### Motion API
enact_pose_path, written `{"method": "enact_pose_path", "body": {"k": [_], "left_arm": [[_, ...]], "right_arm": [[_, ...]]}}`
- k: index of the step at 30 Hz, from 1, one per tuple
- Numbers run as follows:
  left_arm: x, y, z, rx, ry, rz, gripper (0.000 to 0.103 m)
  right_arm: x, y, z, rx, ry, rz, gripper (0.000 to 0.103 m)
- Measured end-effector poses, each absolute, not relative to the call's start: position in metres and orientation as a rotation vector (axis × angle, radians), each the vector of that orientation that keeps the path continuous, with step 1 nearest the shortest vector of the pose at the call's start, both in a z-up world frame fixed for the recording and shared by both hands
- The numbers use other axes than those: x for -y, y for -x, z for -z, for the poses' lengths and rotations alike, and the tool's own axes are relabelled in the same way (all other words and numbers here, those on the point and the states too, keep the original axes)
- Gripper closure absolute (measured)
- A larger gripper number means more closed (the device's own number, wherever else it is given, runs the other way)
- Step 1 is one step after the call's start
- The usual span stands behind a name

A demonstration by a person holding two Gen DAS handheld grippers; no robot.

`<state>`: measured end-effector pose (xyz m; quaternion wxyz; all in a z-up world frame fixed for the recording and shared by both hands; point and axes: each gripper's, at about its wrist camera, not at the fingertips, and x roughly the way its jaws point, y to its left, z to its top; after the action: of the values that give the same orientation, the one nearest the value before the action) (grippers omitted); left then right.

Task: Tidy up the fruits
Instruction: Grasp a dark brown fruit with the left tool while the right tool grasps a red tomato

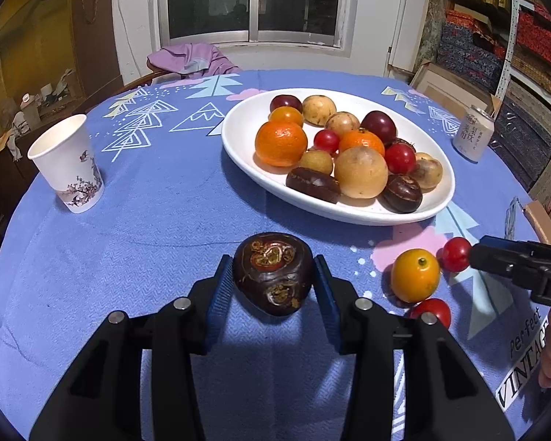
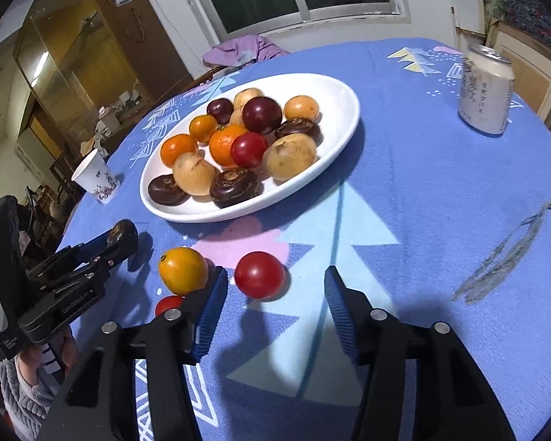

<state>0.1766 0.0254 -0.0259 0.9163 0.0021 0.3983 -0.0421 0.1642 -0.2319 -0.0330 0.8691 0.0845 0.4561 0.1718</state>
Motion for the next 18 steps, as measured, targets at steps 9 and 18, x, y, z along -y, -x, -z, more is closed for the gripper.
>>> {"method": "enact_pose_path", "body": {"k": [9,18], "left_arm": [[-0.024,-0.177,0.026,-0.819,-0.008,0.082,0.06],[-0.019,-0.196,-0.042,-0.694,0.008,0.079,0.06]], "right_arm": [[0.216,-0.166,0.04,-0.949,-0.131,-0.372,0.071],[0.242,-0.164,-0.044,-0.732,-0.187,-0.339,0.072]]}}
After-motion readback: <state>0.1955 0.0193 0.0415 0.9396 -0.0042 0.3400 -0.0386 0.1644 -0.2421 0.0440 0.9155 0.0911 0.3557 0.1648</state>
